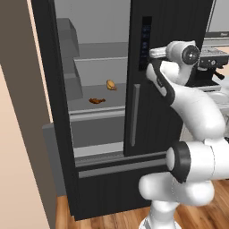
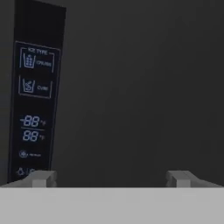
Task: Place the chicken drumstick on the counter behind the older chicken drumstick on the same shelf of the fridge to maintain FIFO order. Close the fridge door when finished.
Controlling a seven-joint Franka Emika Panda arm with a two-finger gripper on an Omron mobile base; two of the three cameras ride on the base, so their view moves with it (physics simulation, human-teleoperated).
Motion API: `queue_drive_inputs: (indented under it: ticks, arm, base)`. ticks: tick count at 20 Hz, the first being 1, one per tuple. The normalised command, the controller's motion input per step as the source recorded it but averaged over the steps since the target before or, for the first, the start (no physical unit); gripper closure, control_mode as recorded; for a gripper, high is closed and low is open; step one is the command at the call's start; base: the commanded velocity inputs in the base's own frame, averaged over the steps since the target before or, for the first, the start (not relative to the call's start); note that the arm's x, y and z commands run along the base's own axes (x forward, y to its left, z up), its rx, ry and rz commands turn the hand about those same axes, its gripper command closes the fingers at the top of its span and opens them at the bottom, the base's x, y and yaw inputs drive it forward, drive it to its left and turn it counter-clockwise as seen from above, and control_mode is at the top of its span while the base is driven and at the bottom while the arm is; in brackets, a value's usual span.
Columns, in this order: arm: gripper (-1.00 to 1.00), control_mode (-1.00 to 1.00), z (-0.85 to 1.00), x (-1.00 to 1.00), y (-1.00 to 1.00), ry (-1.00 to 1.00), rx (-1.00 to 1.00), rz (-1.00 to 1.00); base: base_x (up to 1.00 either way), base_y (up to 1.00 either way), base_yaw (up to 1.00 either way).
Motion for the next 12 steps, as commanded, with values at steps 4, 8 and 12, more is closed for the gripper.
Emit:
queue_drive_inputs:
  ticks: [4, 8, 12]
  arm:
    - [-1.0, -1.0, 0.2, -1.0, 0.16, 0.0, -0.15, -0.09]
    - [-1.0, -1.0, -0.28, -1.0, 0.53, 0.0, -0.15, -0.1]
    - [-1.0, -1.0, -0.47, -1.0, 0.84, -0.07, -0.18, -0.02]
  base:
    - [0.0, 0.0, 0.0]
    - [0.0, 0.0, 0.0]
    - [0.0, 0.0, 0.0]
